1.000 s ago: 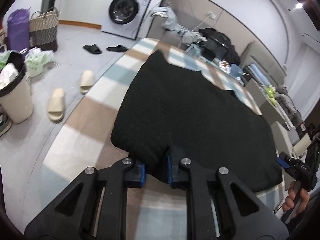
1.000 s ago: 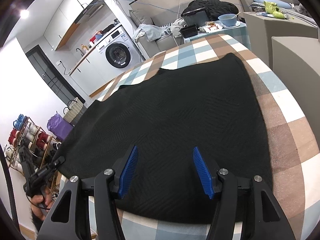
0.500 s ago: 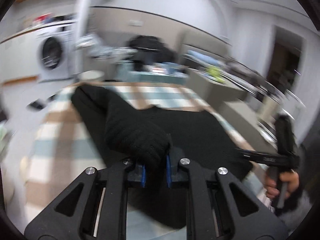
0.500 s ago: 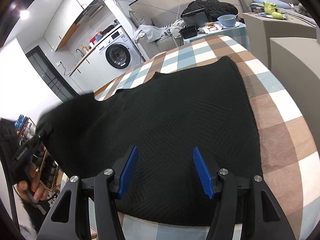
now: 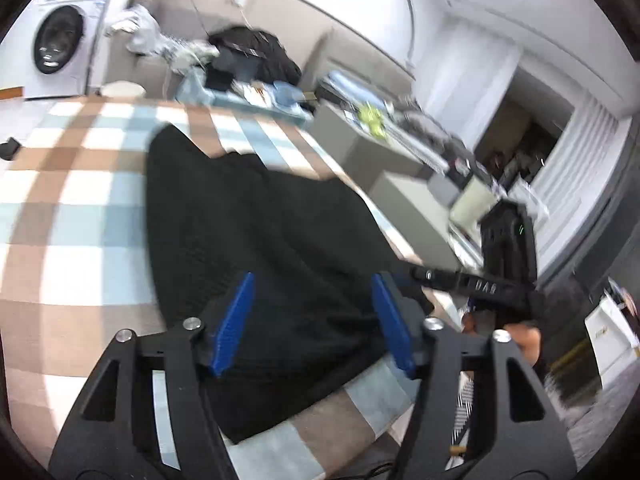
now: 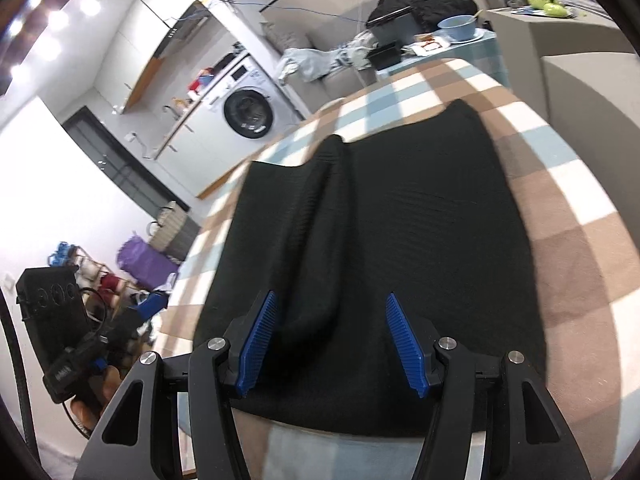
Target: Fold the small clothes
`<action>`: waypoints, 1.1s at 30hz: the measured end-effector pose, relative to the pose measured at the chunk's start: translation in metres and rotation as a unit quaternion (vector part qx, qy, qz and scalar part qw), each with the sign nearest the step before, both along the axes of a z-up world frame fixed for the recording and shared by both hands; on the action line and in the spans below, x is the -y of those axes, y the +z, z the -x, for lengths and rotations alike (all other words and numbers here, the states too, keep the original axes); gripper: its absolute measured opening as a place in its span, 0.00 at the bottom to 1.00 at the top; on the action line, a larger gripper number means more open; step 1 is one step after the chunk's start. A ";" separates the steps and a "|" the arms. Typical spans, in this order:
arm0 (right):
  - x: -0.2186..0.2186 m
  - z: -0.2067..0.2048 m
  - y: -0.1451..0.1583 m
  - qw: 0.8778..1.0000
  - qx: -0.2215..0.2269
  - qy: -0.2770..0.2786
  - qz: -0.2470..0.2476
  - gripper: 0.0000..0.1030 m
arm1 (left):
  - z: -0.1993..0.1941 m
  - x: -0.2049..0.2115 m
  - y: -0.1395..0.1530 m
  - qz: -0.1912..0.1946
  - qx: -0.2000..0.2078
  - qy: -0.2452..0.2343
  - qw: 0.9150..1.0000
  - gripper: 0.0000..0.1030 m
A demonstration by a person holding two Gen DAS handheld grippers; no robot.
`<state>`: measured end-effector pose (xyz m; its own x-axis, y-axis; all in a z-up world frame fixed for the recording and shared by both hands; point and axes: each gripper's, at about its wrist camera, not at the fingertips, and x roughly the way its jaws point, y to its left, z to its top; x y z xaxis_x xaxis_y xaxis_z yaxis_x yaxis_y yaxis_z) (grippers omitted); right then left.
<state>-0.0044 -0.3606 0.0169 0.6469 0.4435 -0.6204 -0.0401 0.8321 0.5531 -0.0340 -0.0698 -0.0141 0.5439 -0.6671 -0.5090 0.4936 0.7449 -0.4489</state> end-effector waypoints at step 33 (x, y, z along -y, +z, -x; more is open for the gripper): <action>-0.013 -0.035 0.005 0.999 -0.034 0.031 0.005 0.26 | -0.021 0.008 -0.084 -0.141 -0.073 -0.013 0.987 0.61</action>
<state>0.0306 -0.3479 0.0216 0.5746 0.4757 -0.6660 -0.0547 0.8342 0.5487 -0.0131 -0.0783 -0.0983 0.4359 -0.5006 -0.7479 0.4603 0.8381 -0.2927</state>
